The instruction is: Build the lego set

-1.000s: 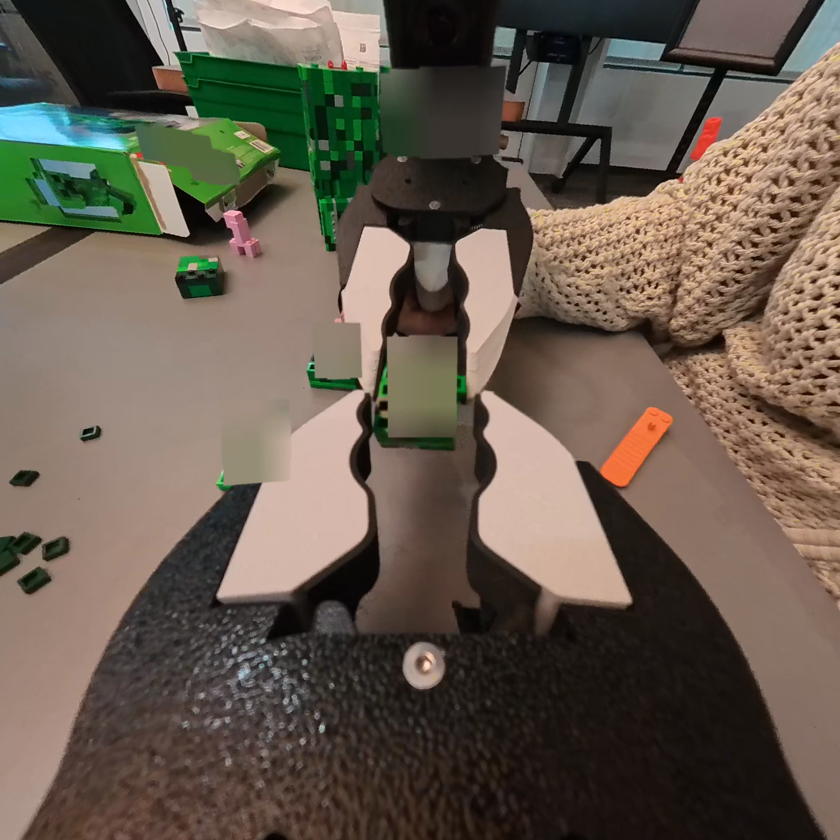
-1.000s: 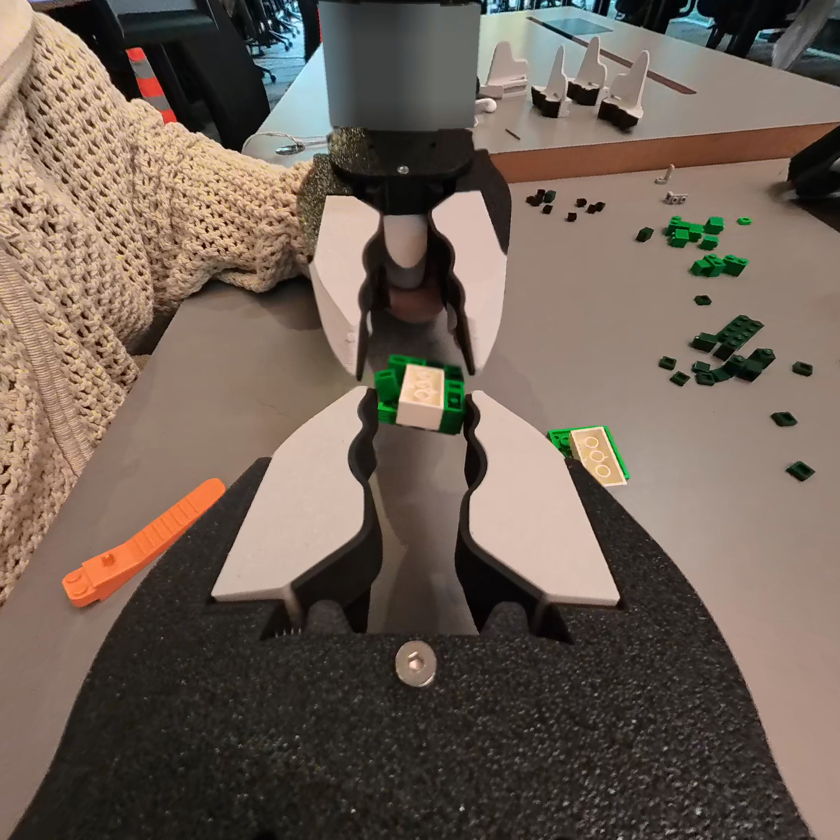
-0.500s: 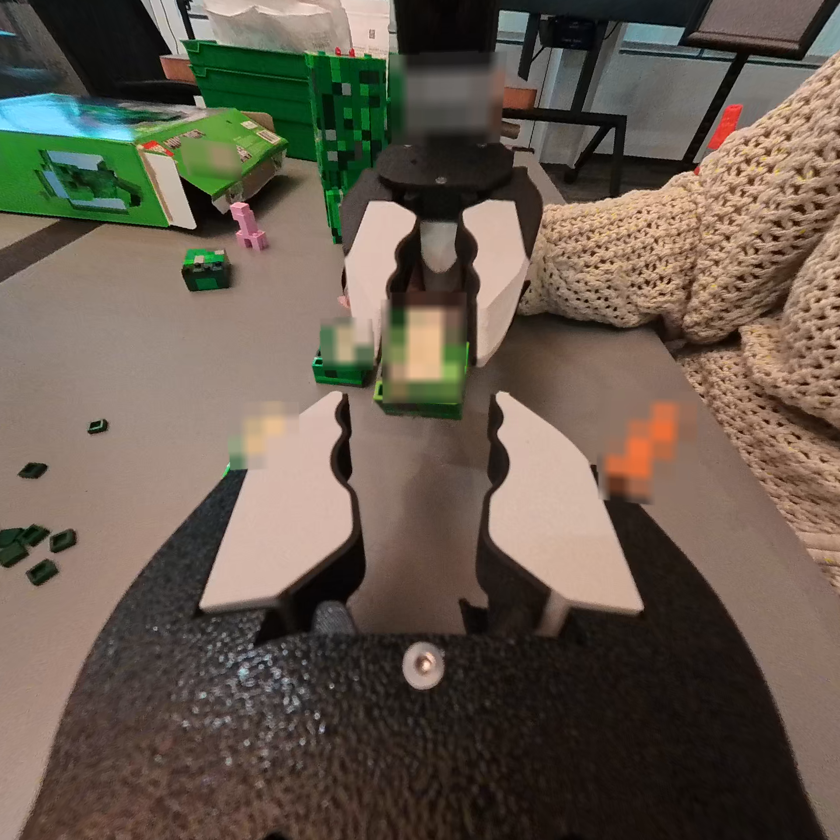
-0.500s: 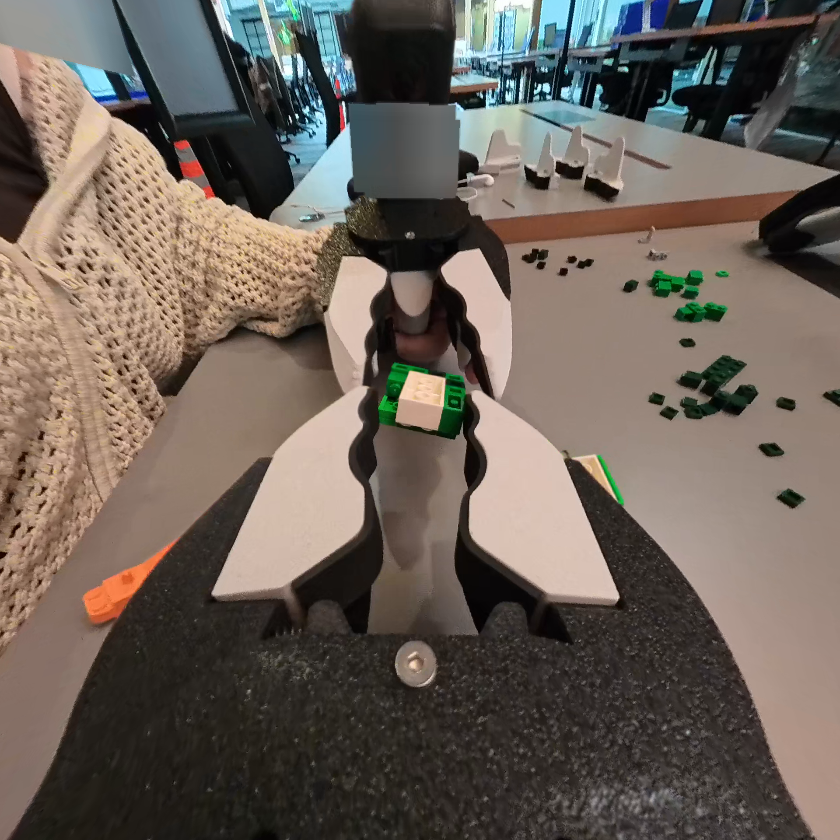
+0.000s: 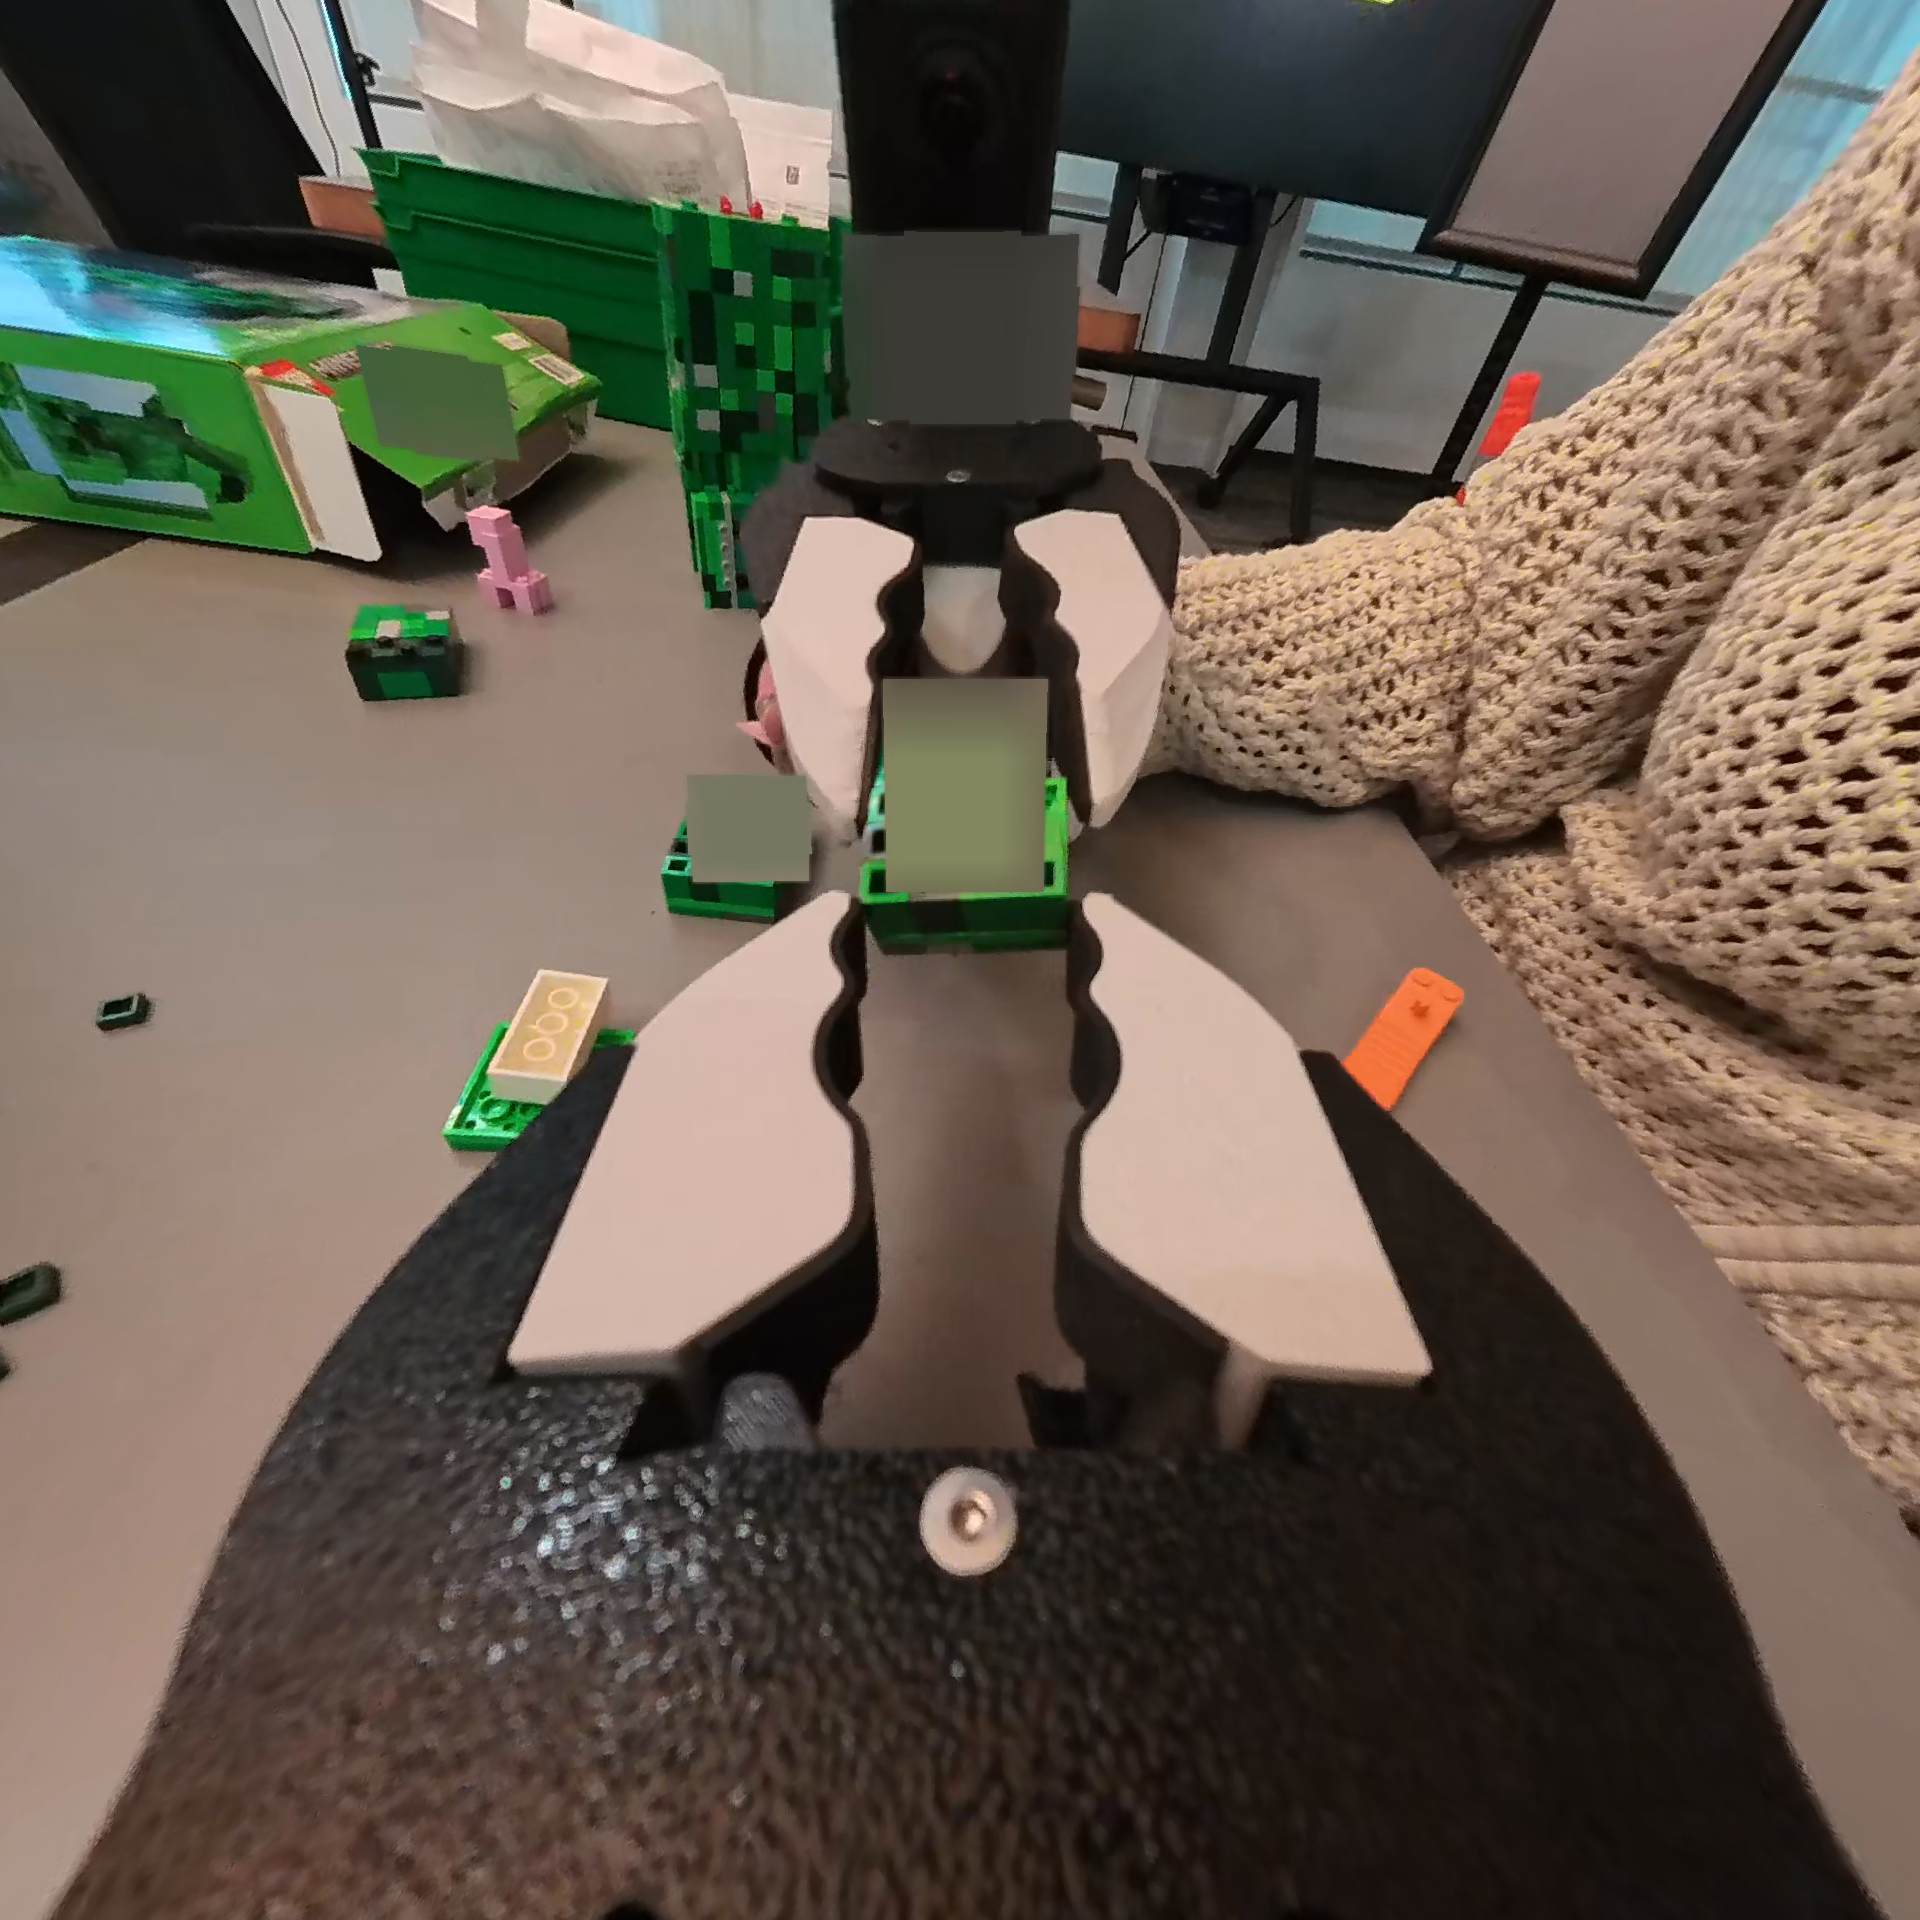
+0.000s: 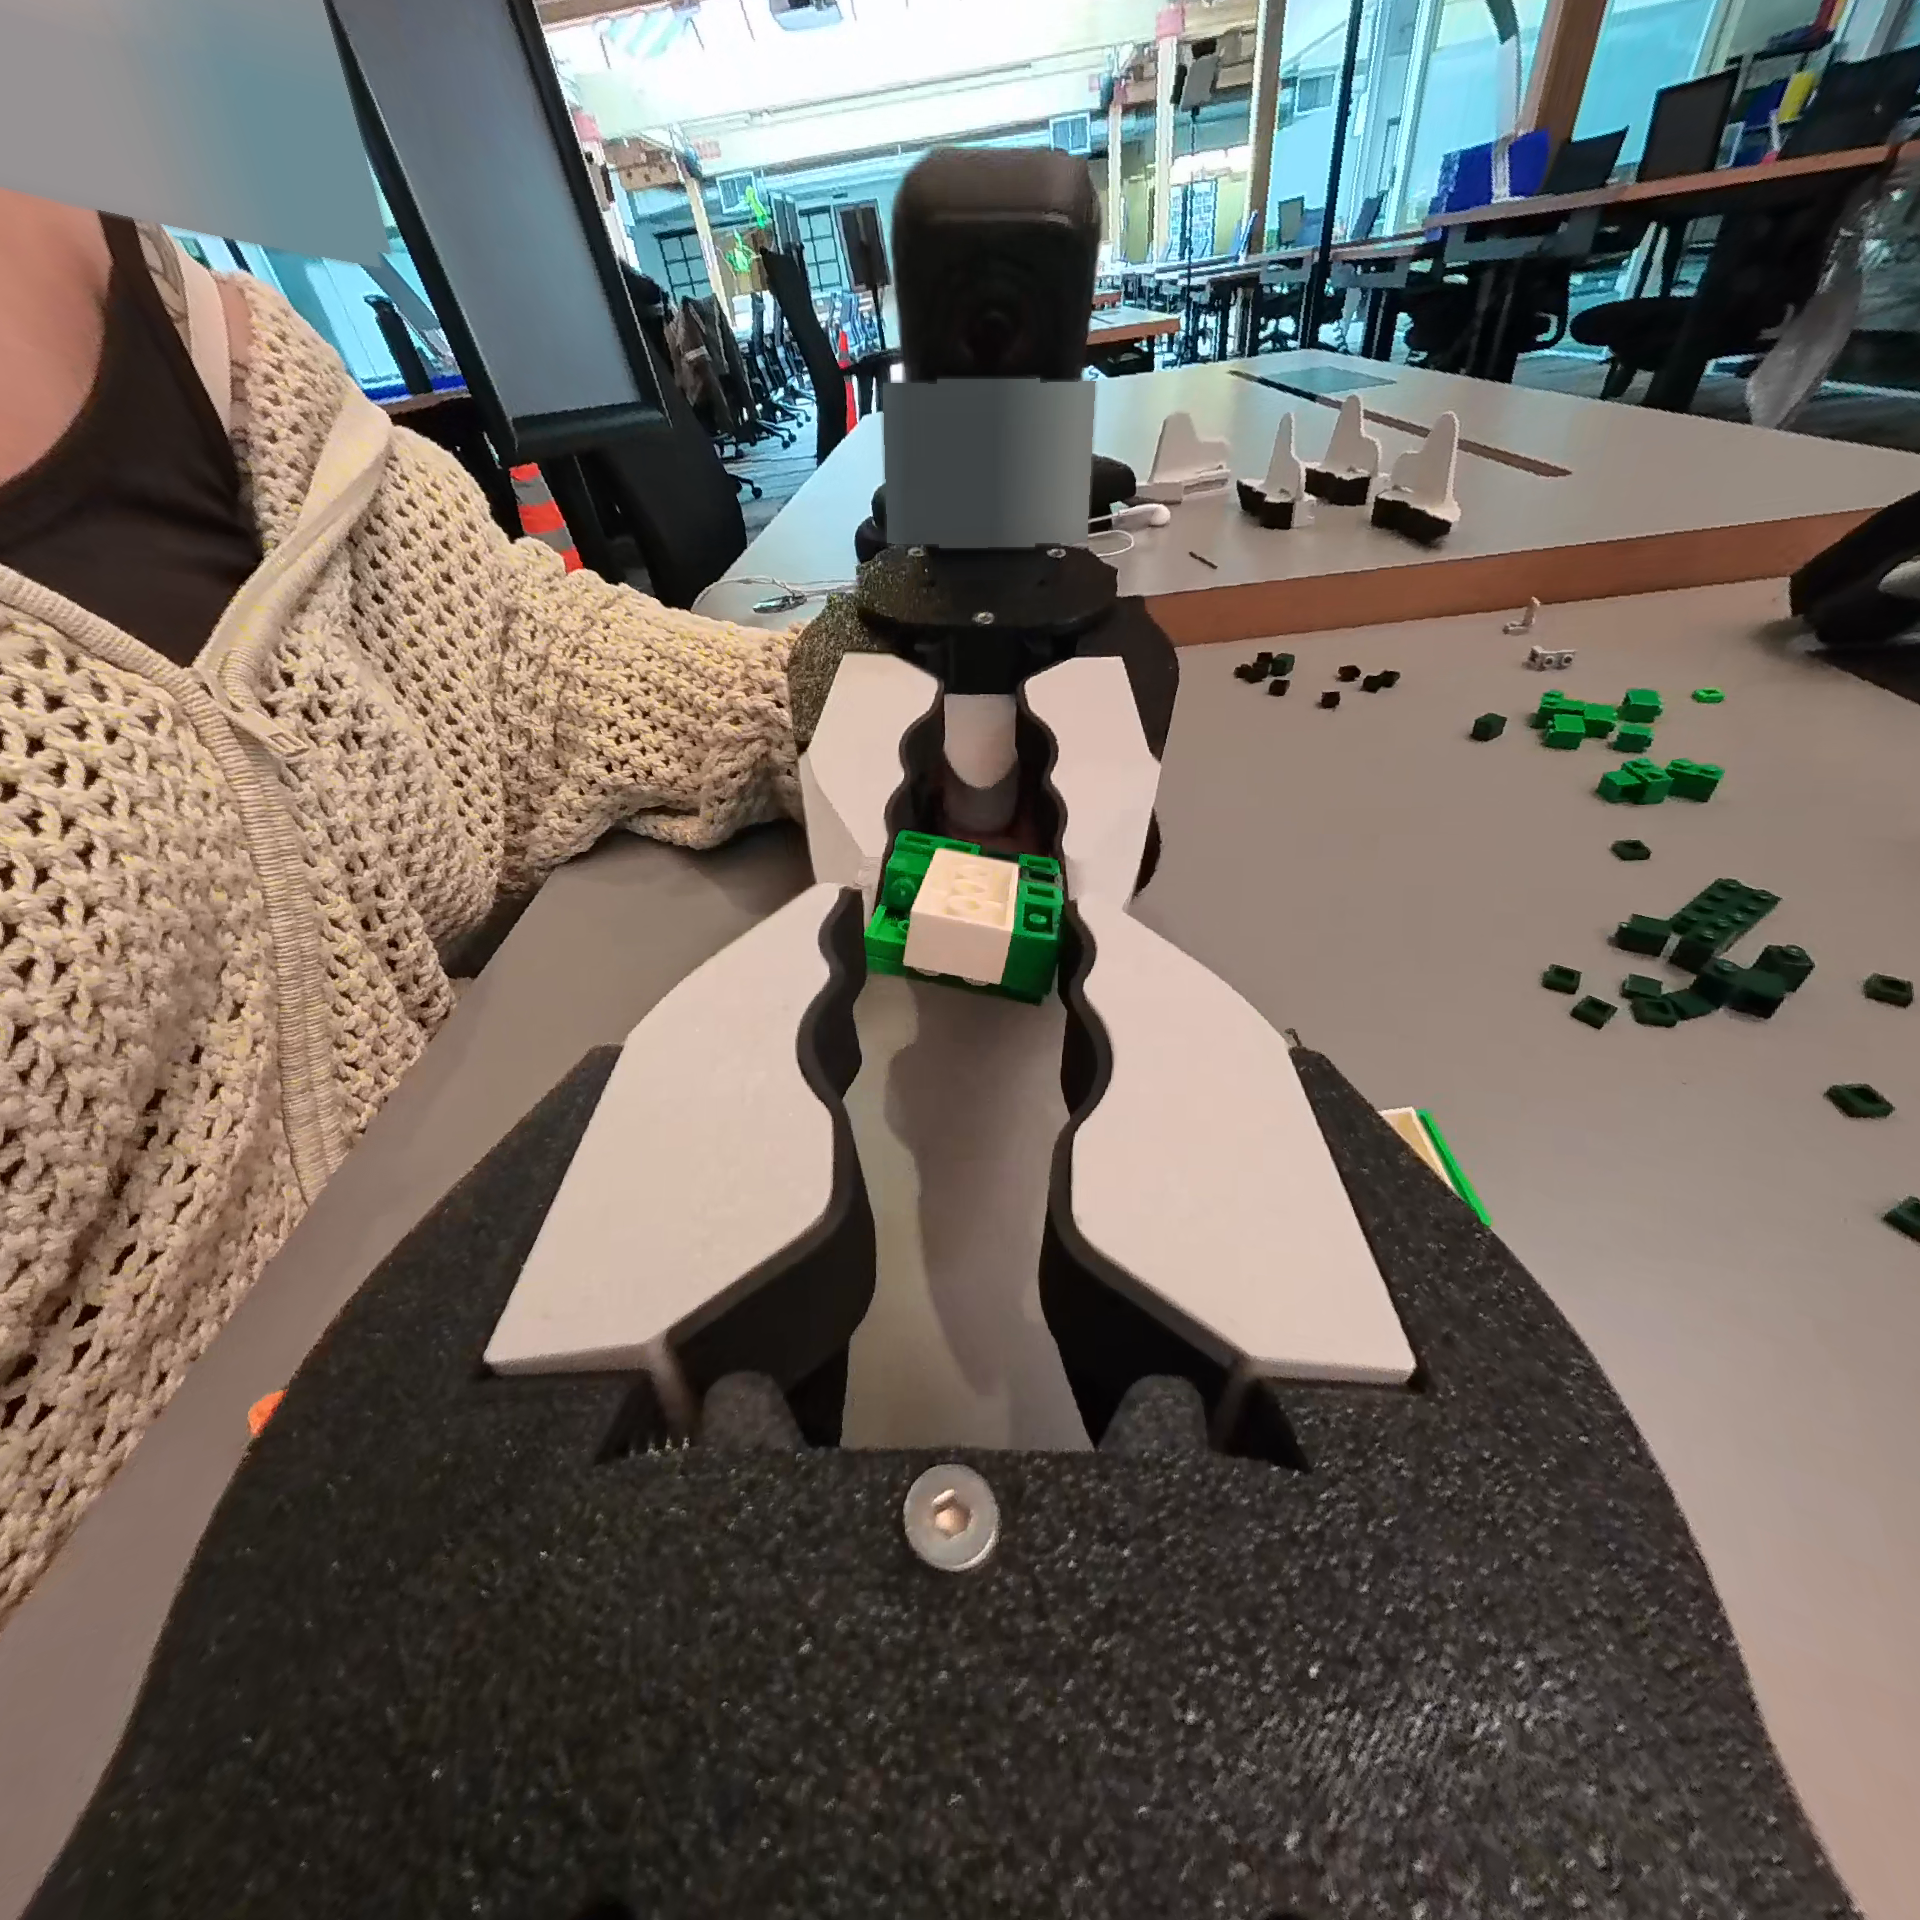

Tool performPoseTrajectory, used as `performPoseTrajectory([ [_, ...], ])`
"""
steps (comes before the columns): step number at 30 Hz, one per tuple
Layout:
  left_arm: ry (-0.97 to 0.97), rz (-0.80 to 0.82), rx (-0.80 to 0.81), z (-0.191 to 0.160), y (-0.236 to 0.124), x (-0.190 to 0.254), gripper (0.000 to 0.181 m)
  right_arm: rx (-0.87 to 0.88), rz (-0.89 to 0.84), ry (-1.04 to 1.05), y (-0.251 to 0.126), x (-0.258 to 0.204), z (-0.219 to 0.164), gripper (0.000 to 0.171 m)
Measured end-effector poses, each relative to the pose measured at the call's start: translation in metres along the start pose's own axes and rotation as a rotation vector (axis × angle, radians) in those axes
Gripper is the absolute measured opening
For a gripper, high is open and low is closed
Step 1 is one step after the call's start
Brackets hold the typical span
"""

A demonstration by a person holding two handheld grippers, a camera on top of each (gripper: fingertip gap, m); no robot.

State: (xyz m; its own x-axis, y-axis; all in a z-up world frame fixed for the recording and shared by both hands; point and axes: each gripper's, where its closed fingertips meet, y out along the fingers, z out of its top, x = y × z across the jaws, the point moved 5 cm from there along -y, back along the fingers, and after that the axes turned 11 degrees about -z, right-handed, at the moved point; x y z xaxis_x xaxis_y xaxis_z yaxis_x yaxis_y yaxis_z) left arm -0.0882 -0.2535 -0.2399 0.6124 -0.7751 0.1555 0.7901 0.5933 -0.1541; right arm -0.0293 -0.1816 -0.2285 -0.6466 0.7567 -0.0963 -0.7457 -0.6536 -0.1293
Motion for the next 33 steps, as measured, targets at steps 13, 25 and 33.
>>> performPoseTrajectory([
  [13,0.124,0.411,-0.076,-0.001,-0.004,-0.023,0.035,-0.083,-0.552,-0.229,0.002,0.02,0.017,0.055],
  [25,0.171,0.444,-0.104,-0.003,-0.004,-0.023,0.035,-0.165,-0.632,-0.284,-0.003,0.028,0.01,0.047],
  [33,0.186,0.476,-0.121,-0.004,-0.006,-0.026,0.035,-0.172,-0.578,-0.262,0.002,0.022,0.007,0.05],
])
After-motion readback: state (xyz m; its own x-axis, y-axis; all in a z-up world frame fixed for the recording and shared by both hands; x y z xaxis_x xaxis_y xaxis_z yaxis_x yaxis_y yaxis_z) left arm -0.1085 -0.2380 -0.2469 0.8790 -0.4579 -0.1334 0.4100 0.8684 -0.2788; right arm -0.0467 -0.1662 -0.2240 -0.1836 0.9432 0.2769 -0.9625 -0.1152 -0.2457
